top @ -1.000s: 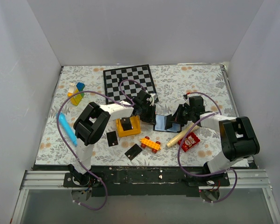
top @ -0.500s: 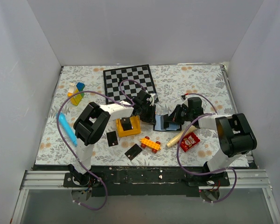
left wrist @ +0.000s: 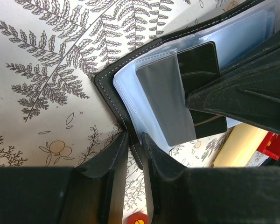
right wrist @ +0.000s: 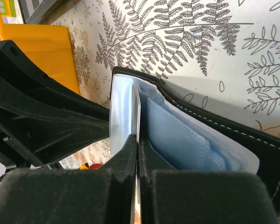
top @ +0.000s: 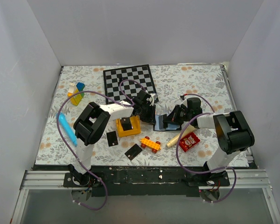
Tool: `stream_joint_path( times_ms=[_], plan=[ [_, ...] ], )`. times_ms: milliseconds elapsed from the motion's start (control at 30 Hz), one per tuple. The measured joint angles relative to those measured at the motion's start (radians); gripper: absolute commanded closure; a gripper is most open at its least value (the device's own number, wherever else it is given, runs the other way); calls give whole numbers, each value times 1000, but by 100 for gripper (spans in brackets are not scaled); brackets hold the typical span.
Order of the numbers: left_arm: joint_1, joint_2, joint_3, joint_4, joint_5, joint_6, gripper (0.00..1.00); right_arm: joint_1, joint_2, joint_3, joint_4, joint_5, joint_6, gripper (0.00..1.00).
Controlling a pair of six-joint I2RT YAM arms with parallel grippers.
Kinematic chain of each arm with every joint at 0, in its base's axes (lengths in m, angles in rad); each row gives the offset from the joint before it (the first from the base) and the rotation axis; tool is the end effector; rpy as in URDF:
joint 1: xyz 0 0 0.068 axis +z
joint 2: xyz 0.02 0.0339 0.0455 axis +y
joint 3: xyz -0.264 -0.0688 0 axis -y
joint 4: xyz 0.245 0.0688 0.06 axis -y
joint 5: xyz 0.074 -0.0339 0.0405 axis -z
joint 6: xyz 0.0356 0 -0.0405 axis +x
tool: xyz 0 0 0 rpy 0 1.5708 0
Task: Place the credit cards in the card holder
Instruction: Insert the credit card into the card holder.
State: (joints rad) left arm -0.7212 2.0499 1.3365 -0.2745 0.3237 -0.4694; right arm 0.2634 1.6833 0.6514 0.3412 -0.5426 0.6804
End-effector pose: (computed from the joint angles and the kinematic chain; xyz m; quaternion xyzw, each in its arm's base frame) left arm 0.3121 -0.2895 0.1429 0.1646 0.9320 -0.2868 0.1482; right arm 0.2920 0.0978 0.1298 0.0687 0.8764 0.4025 0.2553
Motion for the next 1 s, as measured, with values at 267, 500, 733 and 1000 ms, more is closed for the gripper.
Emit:
stream_joint_path(
  times_ms=[267, 500, 733, 1000],
  plan=[
    [0, 0, 0, -1, 0, 0, 83, 2, -4, 0, -2, -1, -4, 64],
    [-1, 0, 0, 2, 2, -1, 83, 38, -80, 24, -172, 60, -72, 48],
    [-2, 2, 0, 8, 2, -3, 83, 46, -141, 109, -391, 136, -150, 45],
    [-2, 3, 0, 10, 3, -3, 83, 46, -174, 154, -557, 258, -210, 68]
  ],
)
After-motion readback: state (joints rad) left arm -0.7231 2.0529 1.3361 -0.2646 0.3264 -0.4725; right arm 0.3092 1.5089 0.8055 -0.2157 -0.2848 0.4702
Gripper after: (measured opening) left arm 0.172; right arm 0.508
